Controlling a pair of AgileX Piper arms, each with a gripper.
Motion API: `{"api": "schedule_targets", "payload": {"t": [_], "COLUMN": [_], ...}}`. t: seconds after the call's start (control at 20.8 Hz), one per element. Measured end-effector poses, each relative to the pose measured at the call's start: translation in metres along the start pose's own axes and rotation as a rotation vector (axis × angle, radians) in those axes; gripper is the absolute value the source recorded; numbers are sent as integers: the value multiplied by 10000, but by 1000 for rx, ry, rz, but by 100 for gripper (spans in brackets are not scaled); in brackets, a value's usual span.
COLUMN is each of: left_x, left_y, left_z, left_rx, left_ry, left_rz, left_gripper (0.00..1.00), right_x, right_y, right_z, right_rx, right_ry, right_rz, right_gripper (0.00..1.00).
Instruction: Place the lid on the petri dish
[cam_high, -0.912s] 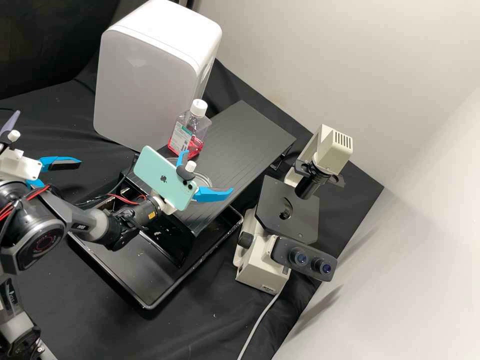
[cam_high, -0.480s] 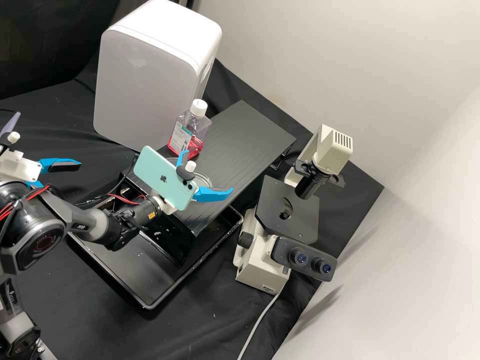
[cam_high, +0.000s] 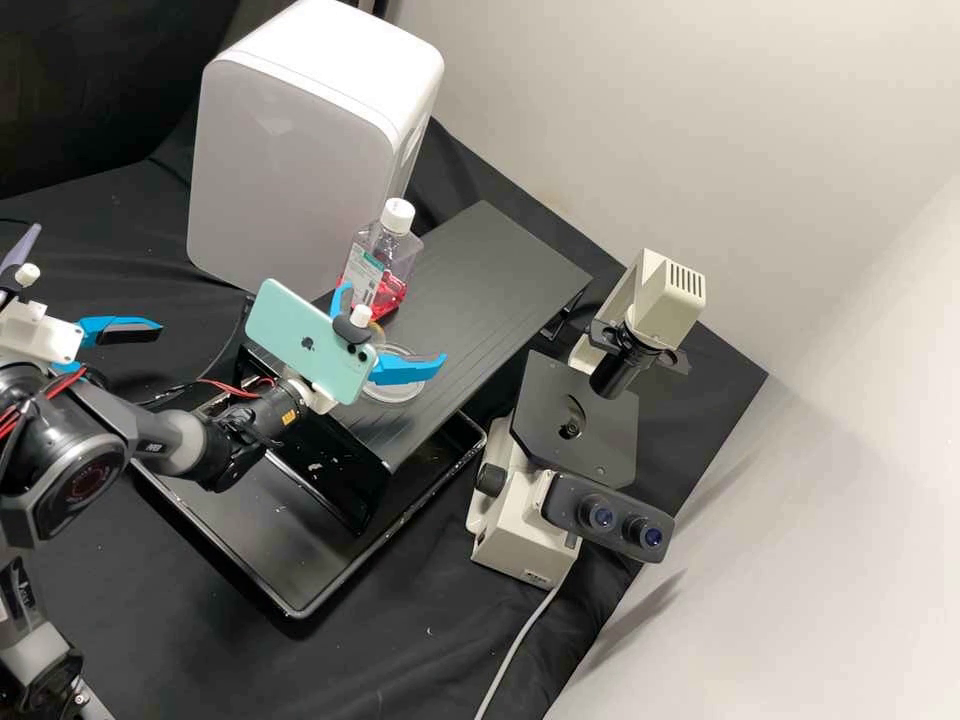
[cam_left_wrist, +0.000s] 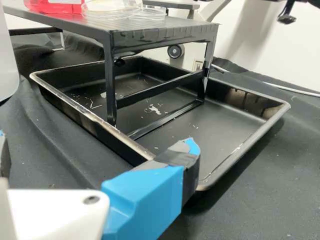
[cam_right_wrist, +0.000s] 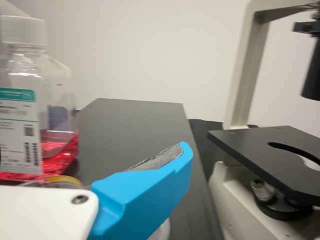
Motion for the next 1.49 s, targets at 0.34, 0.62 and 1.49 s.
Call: {"api": "schedule_targets", "payload": {"t": [0.34,0.62,1.49], "left_x": [0,0,0], "left_y": [-2,-2,-2], "left_z": [5,5,5], "left_rx": [1,1,1], "left_ry": [-2,-2,-2], "left_rz": [-1,-1,-1], "left_gripper": [100,100,100], "right_x": [4,67,145], "right_y": [-150,-308,-366], "right_z": [-96,-61,-10], "right_rx": [-42,-73,-73], "right_ry": [33,20,2], "right_rz": [-49,-92,-107], "right_gripper": [100,100,100]}}
